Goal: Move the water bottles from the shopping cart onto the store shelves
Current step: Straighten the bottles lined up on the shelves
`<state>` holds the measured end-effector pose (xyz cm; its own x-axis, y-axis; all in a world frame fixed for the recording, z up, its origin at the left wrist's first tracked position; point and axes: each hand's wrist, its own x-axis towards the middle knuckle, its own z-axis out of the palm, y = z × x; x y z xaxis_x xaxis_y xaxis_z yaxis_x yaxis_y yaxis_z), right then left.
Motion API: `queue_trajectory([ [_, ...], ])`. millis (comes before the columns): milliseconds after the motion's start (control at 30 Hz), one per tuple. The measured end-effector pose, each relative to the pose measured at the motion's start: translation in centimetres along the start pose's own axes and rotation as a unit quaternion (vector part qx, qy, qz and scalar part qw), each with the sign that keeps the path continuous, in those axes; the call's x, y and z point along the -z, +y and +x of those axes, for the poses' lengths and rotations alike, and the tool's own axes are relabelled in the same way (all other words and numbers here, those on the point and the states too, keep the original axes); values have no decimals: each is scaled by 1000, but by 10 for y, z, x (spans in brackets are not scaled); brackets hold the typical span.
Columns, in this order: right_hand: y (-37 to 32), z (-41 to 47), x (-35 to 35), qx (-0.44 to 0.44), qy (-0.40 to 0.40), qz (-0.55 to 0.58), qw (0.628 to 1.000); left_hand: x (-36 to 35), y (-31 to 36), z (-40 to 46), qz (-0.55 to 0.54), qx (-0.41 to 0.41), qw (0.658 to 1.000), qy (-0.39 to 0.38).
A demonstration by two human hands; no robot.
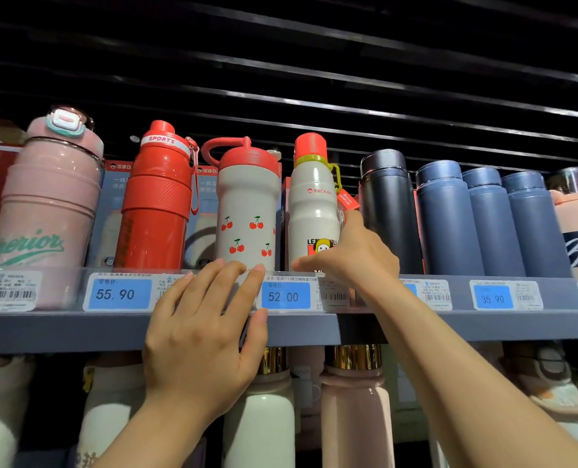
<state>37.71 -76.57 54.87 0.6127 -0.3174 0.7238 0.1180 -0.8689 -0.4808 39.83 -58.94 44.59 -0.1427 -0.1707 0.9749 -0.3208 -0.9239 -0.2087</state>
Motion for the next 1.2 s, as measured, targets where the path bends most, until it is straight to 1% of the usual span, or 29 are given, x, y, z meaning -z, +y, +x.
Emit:
queue_trajectory([
  [400,-6,-8,-1,14,46,-49,998,1,-3,-1,5,-19,1000,4],
  [500,-5,-8,-3,18,41,-59,997,2,-3,0,7,-19,1000,-1],
  [567,1,-8,2,32,38,-44,998,3,-2,-1,9,-18,1000,-3],
  [600,6,-9,5,50,57,-24,997,3,-2,-1,8,-19,1000,-4],
  [633,14,-10,9,80,101,5,992,3,-2,-1,7,-19,1000,-3],
  [700,34,-10,16,159,229,58,959,4,-2,-1,5,-21,1000,-2],
  [733,46,-9,20,173,264,65,947,3,-2,-1,5,-22,1000,-1],
  [767,58,-6,23,164,264,64,948,3,-2,0,6,-23,1000,2],
  [800,68,-2,26,138,235,60,960,3,-2,0,8,-22,1000,6],
  [867,82,7,32,69,143,29,987,1,-1,-1,12,-21,1000,13],
  [900,85,12,35,39,102,6,994,0,-1,-1,12,-20,1000,15],
  [967,85,20,41,-2,43,-14,999,0,-1,-1,11,-19,1000,15],
  [1000,83,23,44,-18,24,-5,1000,0,-1,-1,11,-19,1000,13],
  [1100,82,27,46,-47,6,29,998,1,-1,-1,9,-19,1000,5],
  [1200,80,23,41,-48,36,-12,998,2,0,-1,9,-16,1000,-1],
])
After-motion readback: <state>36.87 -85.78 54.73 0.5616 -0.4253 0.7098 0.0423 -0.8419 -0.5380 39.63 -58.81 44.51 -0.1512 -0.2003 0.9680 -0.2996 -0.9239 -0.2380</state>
